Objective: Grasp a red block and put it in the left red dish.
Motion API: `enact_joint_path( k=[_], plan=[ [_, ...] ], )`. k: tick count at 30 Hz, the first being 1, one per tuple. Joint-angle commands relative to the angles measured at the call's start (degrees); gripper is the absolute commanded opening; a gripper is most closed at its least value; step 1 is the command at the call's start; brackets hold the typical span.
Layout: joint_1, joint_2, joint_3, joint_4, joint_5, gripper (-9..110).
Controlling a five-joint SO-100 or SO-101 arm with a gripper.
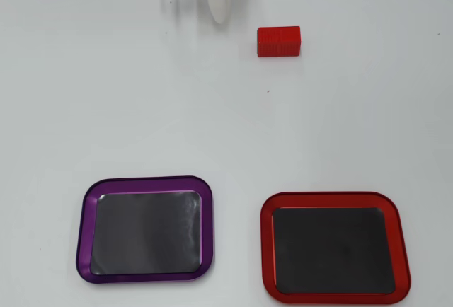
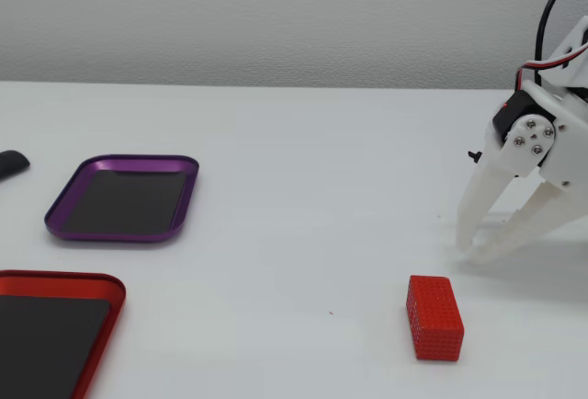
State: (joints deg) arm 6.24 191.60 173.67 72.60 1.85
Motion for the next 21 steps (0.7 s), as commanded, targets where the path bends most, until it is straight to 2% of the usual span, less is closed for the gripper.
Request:
enact_joint_path(
  k=[1,21],
  plan=[
    [0.2,6.3,0.1,-0.4,0.0,0],
    [0.4,6.3,0.4,-3.0,-0.4,0]
  ],
)
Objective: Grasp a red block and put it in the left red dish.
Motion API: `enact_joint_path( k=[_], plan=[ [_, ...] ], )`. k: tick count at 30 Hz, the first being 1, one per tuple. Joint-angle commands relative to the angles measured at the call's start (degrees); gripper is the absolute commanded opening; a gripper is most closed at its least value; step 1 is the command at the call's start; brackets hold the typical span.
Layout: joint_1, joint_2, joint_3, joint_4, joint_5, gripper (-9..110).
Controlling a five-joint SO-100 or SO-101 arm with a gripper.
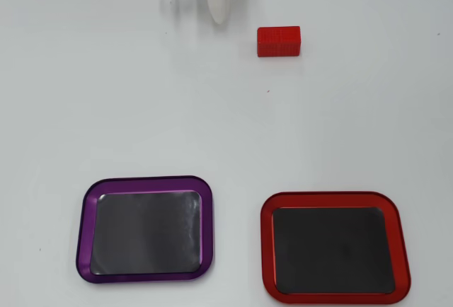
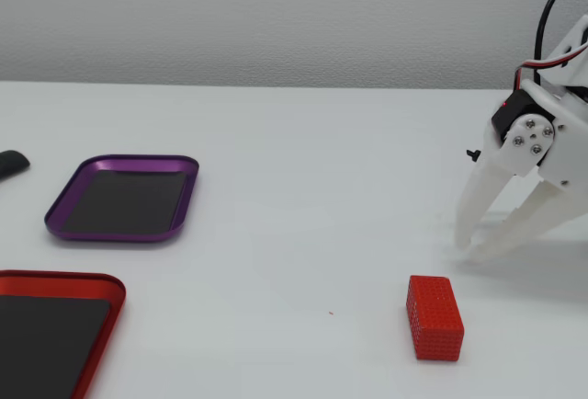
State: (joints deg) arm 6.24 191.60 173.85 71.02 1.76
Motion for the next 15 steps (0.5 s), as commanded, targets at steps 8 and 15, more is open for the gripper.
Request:
enact_joint_path(
  k=[8,15],
  plan=[
    [1.1,5.7,-3.8,-9.1,0.4,0],
    [0.5,-9.1,-21.9,-8.7,0.1,0]
  ],
)
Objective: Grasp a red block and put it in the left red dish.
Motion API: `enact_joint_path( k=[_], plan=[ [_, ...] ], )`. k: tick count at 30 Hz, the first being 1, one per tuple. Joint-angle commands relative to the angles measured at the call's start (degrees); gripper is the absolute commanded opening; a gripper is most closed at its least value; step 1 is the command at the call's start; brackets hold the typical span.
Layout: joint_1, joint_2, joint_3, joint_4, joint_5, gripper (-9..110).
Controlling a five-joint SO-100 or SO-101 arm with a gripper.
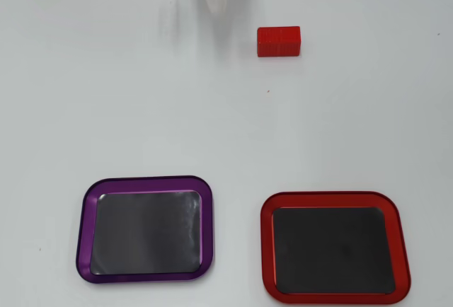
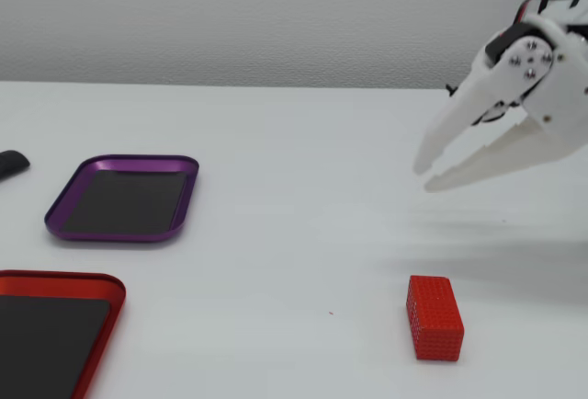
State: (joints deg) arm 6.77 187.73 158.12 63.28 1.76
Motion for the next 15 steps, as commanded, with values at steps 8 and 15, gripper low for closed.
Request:
enact_joint_path(
  k=[8,15],
  plan=[
    [-0.4,-45.5,-33.1,5.9,0.4,18],
    [-11.9,-72.3,-50.5,15.7,9.9,24]
  ],
)
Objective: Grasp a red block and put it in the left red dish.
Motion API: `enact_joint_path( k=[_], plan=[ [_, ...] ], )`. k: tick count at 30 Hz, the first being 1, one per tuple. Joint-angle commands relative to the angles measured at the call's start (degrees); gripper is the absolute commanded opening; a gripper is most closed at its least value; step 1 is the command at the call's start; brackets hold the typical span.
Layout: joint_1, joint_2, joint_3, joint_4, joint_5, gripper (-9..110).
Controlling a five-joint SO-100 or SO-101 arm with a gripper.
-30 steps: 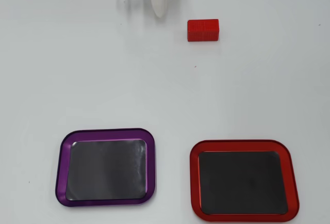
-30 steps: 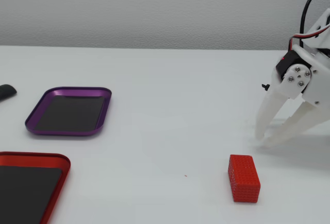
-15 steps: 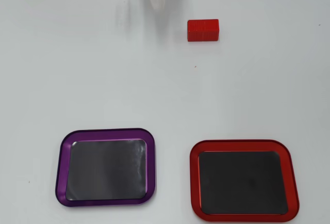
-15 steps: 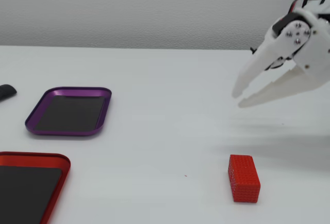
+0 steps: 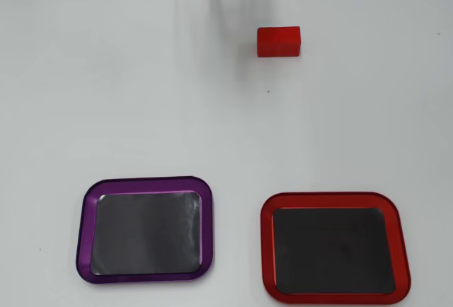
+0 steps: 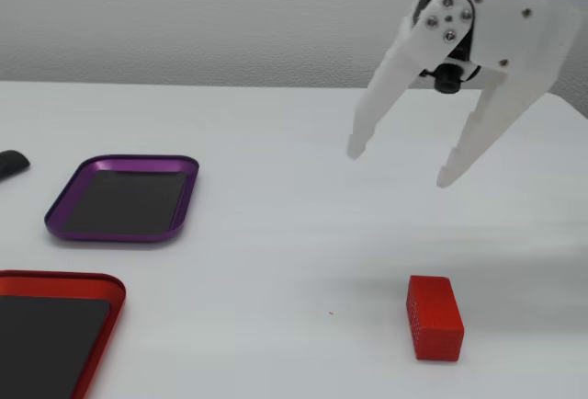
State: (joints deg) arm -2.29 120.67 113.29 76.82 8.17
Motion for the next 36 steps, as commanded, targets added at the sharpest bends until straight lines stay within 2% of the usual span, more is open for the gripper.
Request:
enact_joint_path(
  k=[1,8,15,24,36],
  plan=[
    [-4.7,-7.2,-7.3,2.4,5.3,24],
    [-14.6,-14.5,-9.1,2.7,12.6,24],
    [-15.1,-14.6,-1.2,1.1,13.2,24],
    [-15.1,-14.5,11.8,-15.7,13.2,24],
    [-14.9,-14.6,12.7,-23.7,13.0,23]
  ],
)
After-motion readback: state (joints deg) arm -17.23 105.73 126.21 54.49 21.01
